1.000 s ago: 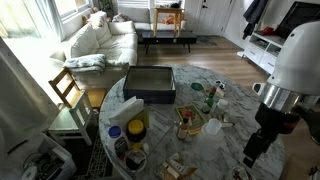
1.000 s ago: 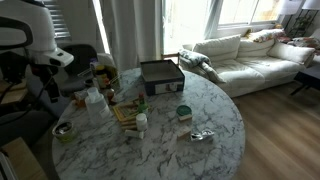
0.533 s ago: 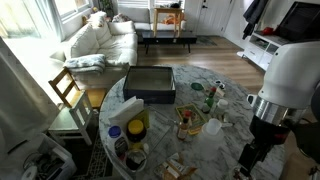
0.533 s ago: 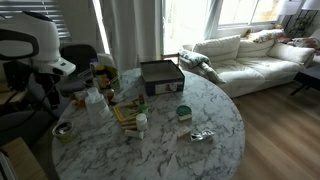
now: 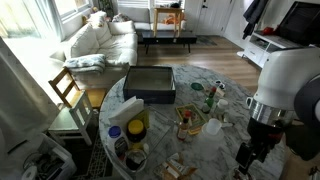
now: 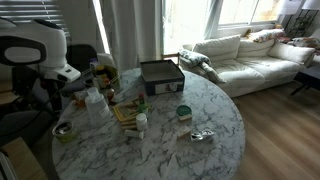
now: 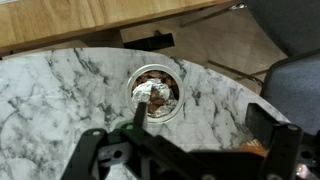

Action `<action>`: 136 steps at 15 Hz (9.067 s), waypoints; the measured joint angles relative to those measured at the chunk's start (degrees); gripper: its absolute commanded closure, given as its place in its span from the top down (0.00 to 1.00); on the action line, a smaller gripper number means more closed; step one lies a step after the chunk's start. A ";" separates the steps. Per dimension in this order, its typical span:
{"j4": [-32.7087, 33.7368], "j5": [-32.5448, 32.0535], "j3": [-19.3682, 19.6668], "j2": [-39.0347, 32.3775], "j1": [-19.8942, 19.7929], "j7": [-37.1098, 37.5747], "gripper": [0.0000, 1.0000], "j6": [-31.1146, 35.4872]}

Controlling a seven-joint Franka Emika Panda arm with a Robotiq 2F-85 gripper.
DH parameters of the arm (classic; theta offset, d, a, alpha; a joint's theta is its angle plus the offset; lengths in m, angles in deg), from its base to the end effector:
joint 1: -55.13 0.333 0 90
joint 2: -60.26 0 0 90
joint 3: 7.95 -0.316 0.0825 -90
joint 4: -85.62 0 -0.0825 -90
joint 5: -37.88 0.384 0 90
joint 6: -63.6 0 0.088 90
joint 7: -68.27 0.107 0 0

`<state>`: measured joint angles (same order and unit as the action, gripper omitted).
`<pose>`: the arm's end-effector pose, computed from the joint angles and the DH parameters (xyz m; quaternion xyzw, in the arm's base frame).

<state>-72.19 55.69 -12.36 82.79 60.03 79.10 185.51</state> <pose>0.3400 0.0670 0.3180 -0.9811 0.1142 0.1307 0.0853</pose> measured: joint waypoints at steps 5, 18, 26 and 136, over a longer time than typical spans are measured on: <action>0.02 0.38 0.79 -6.18 -1.82 0.51 0.50 3.09; 0.16 3.83 1.76 -17.30 -2.11 0.30 0.40 11.84; 0.36 4.38 1.76 -19.31 -2.11 0.27 0.38 11.90; 12.86 -9.83 1.30 -9.35 -3.80 -2.70 0.02 15.04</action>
<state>-59.33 45.86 -11.06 73.44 56.23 76.40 200.55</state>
